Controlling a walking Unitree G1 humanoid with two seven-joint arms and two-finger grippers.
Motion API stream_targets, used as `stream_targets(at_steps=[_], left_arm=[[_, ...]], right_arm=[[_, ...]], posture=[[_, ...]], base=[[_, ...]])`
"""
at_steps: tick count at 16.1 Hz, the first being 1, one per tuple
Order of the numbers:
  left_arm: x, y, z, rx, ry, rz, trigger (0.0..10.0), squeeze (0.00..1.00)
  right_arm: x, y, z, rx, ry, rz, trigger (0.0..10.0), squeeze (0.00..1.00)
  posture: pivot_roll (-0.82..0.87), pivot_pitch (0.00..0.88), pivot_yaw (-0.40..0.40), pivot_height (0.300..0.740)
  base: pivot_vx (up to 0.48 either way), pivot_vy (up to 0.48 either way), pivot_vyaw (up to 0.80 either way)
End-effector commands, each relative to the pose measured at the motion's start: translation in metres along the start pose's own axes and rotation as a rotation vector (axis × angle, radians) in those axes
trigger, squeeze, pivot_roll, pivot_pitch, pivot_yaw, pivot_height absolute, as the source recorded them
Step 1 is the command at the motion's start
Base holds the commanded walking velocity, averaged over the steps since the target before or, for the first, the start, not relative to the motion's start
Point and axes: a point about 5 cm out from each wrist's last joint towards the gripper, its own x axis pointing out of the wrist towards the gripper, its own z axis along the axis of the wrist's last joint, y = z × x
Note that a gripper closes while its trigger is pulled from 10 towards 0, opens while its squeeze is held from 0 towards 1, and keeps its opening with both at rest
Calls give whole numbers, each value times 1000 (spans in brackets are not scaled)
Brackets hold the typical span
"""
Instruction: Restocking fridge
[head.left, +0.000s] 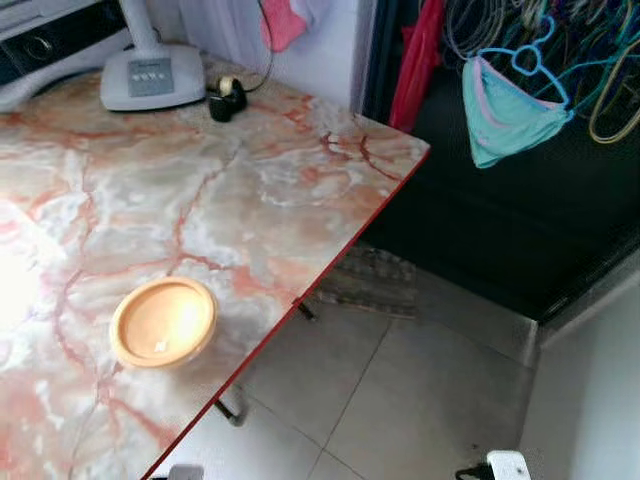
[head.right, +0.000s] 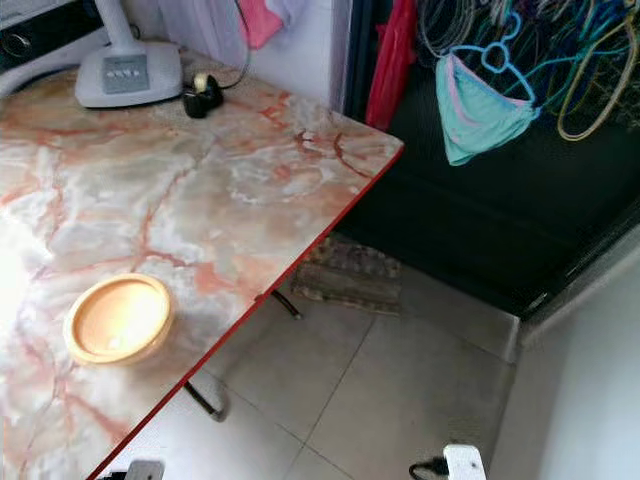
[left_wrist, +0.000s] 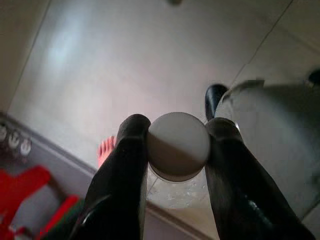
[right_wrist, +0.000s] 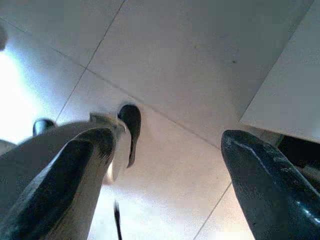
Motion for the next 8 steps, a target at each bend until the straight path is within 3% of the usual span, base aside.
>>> stream_targets(at_steps=[1,3,6,8], left_arm=[[-2,1,-9,14,38,-3,10000,0],[-3,3,-14,25,52,-3,10000,0],[-5,4,-21,28,68,-2,10000,0],[-7,7,-27,29,79,0,10000,0]], right_arm=[[-2,-3,-9,16,28,-11,10000,0],[-2,-3,-9,18,27,-12,10000,0],[-2,-3,-10,23,28,-15,10000,0],[-2,-3,-10,20,31,-15,10000,0]], posture=[[68,159,-21,740],[68,159,-22,740],[68,160,-23,740],[68,160,-23,740]], base=[[0,0,0],[0,0,0],[0,-311,0],[0,-330,-700]])
